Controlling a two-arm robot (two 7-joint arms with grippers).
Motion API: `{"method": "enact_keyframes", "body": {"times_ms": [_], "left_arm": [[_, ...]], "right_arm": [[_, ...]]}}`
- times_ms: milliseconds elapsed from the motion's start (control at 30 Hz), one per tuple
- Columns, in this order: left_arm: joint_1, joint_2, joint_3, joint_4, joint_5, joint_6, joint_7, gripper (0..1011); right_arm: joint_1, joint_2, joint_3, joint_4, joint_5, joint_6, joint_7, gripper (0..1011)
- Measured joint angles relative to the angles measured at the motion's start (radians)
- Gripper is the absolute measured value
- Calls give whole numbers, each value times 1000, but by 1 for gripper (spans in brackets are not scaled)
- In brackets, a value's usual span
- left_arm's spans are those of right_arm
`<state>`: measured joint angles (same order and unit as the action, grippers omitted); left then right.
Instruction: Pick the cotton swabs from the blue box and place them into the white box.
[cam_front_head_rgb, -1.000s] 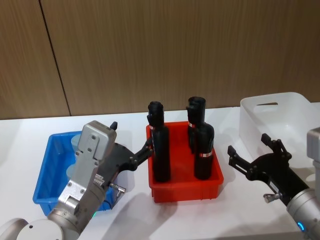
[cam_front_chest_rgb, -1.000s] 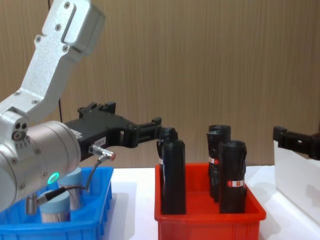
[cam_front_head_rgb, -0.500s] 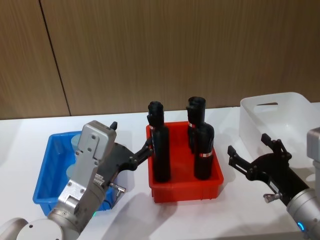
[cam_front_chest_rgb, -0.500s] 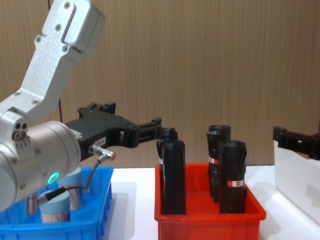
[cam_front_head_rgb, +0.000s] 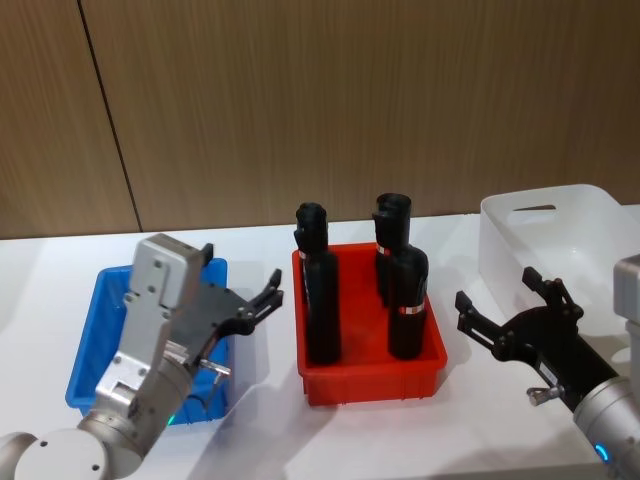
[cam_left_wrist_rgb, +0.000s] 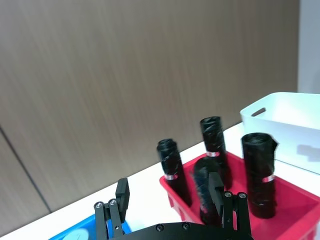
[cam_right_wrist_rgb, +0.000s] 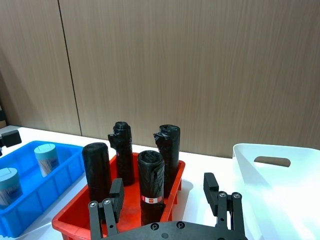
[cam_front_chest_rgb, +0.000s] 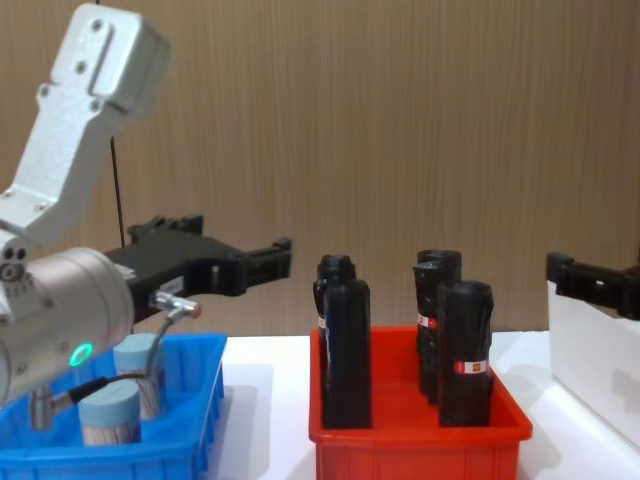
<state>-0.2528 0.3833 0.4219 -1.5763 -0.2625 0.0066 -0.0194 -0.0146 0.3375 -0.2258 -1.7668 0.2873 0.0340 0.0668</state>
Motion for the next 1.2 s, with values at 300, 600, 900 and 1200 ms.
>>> {"method": "enact_keyframes", "body": {"times_ms": [300,600,900,1200], "left_arm": [[-5,11,-34,42,-79,28,29,1004],[-19,16,-65,86,-150,86,56,1004],[-44,13,-88,129,-200,163,66,1004],[-67,5,-100,168,-221,216,62,1004]], "right_arm": [[0,0,0,0,0,0,0,1001],[0,0,0,0,0,0,0,1002],[0,0,0,0,0,0,0,1001],[0,0,0,0,0,0,0,1001]]}}
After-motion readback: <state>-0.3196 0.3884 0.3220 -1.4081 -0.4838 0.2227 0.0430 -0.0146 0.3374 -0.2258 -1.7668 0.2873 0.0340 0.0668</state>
